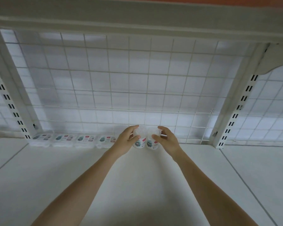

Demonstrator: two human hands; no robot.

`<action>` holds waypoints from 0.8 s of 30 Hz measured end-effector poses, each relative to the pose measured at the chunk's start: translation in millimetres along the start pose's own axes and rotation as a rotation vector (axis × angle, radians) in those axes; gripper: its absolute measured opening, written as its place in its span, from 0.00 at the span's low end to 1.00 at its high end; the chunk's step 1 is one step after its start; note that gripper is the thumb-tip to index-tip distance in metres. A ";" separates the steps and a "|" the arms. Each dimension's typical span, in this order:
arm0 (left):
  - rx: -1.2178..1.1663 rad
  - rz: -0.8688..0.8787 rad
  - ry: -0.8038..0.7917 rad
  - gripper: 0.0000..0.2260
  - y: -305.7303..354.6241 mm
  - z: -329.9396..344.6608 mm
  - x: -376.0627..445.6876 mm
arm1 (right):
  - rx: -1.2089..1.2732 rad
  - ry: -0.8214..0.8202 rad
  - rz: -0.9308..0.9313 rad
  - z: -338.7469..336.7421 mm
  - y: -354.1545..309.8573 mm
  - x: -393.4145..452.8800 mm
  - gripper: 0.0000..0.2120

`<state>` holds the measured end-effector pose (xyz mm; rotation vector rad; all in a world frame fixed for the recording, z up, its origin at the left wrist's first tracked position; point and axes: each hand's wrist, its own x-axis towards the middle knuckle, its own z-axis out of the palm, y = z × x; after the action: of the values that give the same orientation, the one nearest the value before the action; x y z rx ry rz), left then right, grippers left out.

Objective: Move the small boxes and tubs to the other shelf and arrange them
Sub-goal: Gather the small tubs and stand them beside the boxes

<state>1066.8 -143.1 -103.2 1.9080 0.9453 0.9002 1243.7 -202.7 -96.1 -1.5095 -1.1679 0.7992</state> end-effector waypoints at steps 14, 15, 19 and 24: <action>0.008 -0.059 -0.034 0.30 -2.5 -8.5 -8.9 | -0.605 0.109 -0.069 -26.7 -3.5 -51.9 0.28; 0.085 -0.054 -0.027 0.31 1.2 -8.5 -11.9 | -0.648 0.116 -0.073 -29.7 -4.2 -60.5 0.28; 0.289 0.022 0.059 0.26 17.9 -13.0 -36.8 | -0.779 0.147 -0.151 -43.1 -16.1 -101.4 0.26; 0.718 0.238 0.099 0.17 32.0 -20.5 -106.7 | -0.984 0.122 -0.301 -55.2 -21.5 -163.2 0.22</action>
<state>1008.7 -239.7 -91.7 2.6443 1.2301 0.8613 1237.9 -374.9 -74.2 -2.0270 -1.7599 -0.1375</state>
